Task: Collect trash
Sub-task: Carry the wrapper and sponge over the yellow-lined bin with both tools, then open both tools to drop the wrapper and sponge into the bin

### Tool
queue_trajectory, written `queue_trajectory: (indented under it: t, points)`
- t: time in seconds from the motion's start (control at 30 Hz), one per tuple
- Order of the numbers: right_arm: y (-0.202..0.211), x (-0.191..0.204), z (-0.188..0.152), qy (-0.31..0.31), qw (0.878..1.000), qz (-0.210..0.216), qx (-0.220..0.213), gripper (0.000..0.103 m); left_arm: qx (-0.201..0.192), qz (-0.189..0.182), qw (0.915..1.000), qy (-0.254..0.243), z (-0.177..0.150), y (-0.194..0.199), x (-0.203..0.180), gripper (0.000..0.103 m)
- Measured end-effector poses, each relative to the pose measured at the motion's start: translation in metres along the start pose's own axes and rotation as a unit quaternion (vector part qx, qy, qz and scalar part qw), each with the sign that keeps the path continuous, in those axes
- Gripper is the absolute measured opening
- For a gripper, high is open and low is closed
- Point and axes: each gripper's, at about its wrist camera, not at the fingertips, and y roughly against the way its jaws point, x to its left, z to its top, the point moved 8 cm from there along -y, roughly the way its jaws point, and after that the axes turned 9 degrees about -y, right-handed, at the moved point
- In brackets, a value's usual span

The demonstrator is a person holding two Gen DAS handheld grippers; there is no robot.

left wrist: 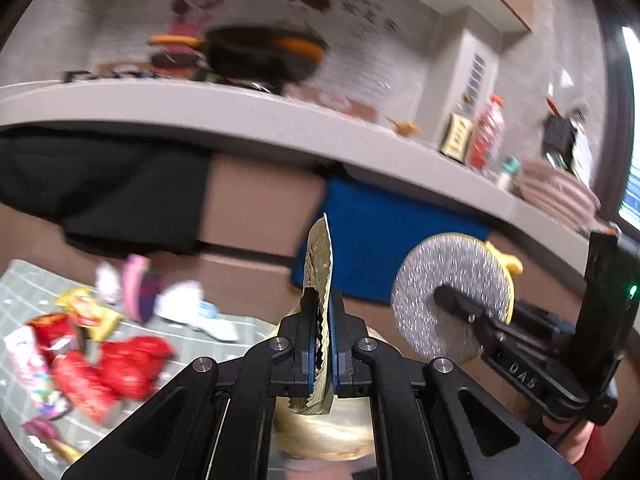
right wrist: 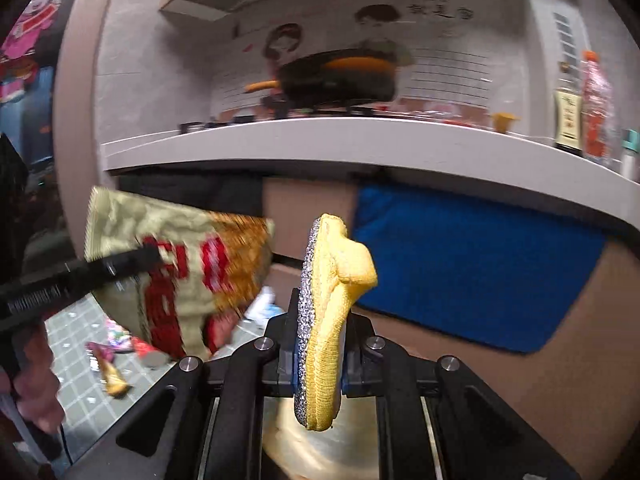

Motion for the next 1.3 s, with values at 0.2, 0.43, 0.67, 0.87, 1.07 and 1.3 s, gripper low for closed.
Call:
queue_trajectory:
  t: [0.2, 0.43, 0.67, 0.87, 1.07, 1.3]
  points:
    - [-0.008, -0.044, -0.009, -0.028, 0.999, -0.028, 0.009, 0.013, 0.025, -0.019, 0.999, -0.032, -0.016, -0.047, -0.027, 0.005]
    - [-0.035, -0.068, -0.029, -0.056, 0.997, -0.027, 0.036, 0.013, 0.06, -0.031, 0.9974, -0.025, -0.041, -0.091, -0.034, 0.005]
    - [-0.074, -0.085, -0.046, -0.067, 0.995, -0.032, 0.063, 0.013, 0.102, -0.048, 0.9936, -0.012, -0.061, -0.134, -0.03, 0.005]
    - [-0.106, -0.104, -0.068, -0.091, 0.991, -0.033, 0.097, 0.013, 0.167, -0.057, 0.9842, 0.008, -0.089, -0.177, -0.024, 0.005]
    - [-0.139, -0.113, -0.118, -0.107, 0.98, -0.035, 0.161, 0.013, 0.221, -0.043, 0.9742, -0.005, -0.128, -0.192, -0.019, 0.005]
    - [-0.149, -0.106, -0.144, -0.112, 0.975, -0.029, 0.189, 0.015, 0.213, -0.063, 0.9747, 0.027, -0.123, -0.18, -0.013, 0.034]
